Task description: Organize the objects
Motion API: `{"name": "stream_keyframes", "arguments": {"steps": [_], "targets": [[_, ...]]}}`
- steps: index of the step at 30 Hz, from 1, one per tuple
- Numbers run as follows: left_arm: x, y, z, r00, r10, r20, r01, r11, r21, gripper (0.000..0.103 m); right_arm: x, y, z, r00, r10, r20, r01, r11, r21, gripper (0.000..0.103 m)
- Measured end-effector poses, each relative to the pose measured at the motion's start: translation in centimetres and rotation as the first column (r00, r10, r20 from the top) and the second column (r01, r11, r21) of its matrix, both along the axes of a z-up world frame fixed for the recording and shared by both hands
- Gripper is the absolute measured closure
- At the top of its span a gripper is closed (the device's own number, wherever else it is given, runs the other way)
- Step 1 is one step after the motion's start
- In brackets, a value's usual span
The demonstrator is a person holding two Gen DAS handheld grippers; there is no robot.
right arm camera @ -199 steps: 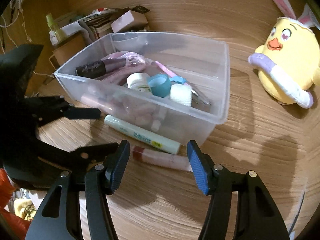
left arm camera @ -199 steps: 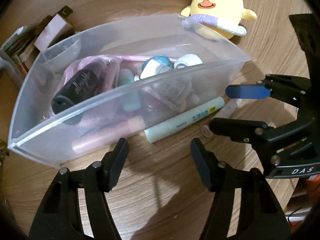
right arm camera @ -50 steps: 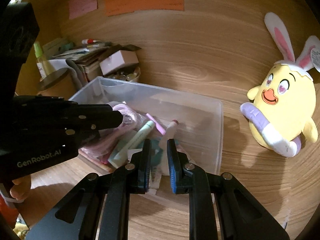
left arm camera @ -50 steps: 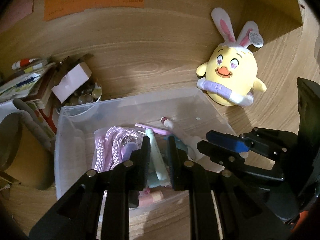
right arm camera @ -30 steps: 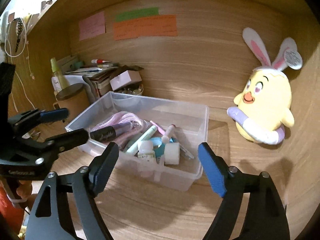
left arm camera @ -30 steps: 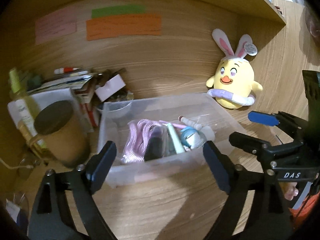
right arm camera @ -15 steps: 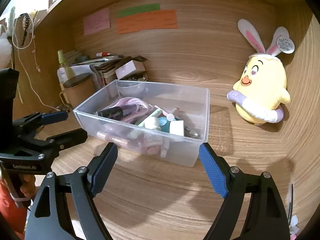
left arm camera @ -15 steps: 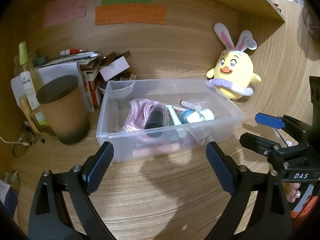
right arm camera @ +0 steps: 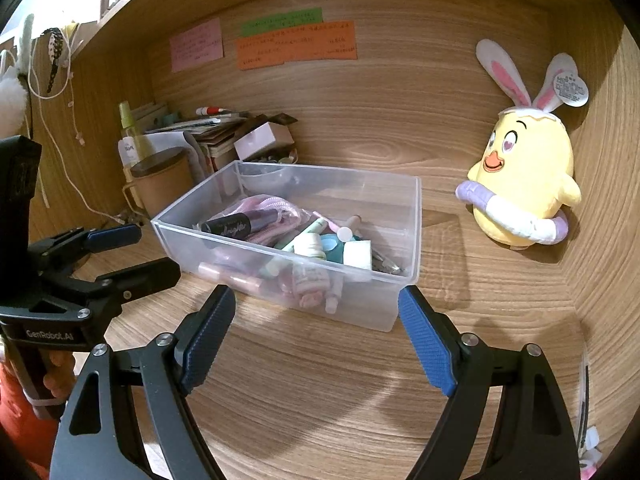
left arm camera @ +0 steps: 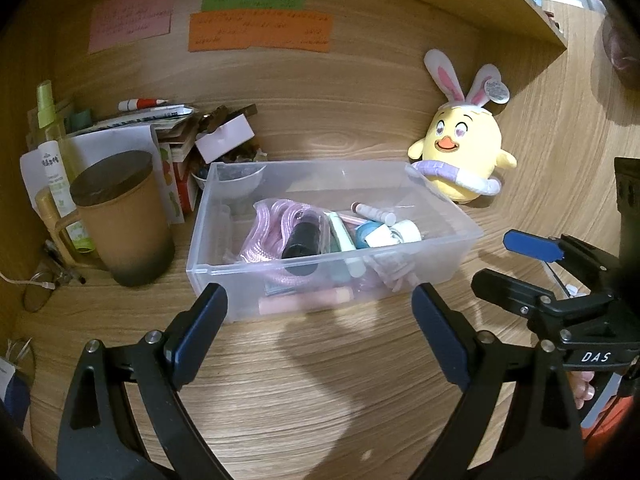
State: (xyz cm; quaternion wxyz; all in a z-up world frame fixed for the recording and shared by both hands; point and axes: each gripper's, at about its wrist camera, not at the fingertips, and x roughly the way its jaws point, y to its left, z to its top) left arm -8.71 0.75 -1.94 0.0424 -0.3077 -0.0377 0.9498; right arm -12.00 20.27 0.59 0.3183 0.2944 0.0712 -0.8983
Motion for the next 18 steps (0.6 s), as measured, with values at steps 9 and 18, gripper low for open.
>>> {"name": "stream_keyframes", "arguments": {"steps": [9, 18], "targets": [[0.03, 0.01, -0.01, 1.000, -0.003, 0.004, 0.003, 1.000, -0.001, 0.008, 0.00, 0.07, -0.01, 1.000, -0.002, 0.002, 0.002, 1.000, -0.001, 0.021], [0.05, -0.13, -0.19, 1.000, -0.001, 0.008, 0.001, 1.000, 0.008, 0.008, 0.11, 0.12, -0.15, 1.000, -0.006, 0.009, 0.006, 1.000, 0.000, 0.021]]}}
